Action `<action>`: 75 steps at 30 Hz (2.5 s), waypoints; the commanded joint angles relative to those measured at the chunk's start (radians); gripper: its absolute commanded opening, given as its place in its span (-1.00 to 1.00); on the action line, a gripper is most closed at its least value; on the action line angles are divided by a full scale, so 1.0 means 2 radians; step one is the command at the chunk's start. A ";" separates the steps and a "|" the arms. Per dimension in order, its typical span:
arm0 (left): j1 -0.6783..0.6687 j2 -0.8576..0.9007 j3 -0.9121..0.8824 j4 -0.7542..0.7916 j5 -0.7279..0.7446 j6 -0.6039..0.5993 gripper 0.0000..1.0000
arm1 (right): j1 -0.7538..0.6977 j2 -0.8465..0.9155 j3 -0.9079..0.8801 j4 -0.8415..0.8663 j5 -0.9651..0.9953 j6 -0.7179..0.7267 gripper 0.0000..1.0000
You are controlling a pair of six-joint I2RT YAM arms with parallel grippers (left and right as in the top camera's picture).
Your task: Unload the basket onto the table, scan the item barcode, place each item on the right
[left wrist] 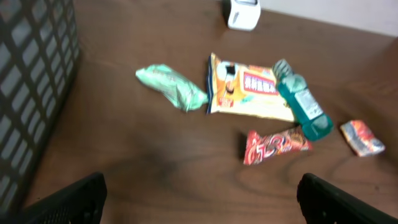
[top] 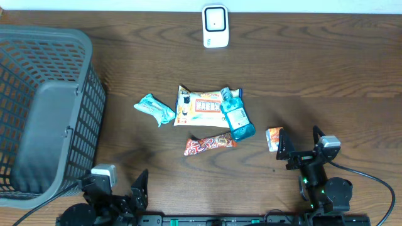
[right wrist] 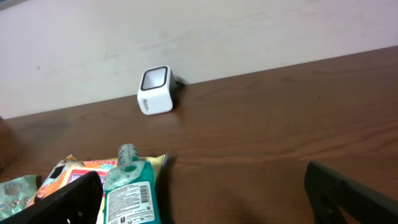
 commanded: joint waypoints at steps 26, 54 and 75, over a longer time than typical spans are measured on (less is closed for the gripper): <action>0.002 0.000 -0.001 -0.013 0.008 -0.006 0.96 | 0.005 -0.002 -0.001 -0.002 0.002 0.002 0.99; 0.002 0.000 -0.001 -0.013 0.008 -0.006 0.96 | 0.005 0.070 0.202 -0.077 -0.200 0.016 0.98; 0.002 0.000 -0.001 -0.013 0.008 -0.006 0.96 | 0.010 0.595 0.573 -0.446 -0.213 -0.058 0.98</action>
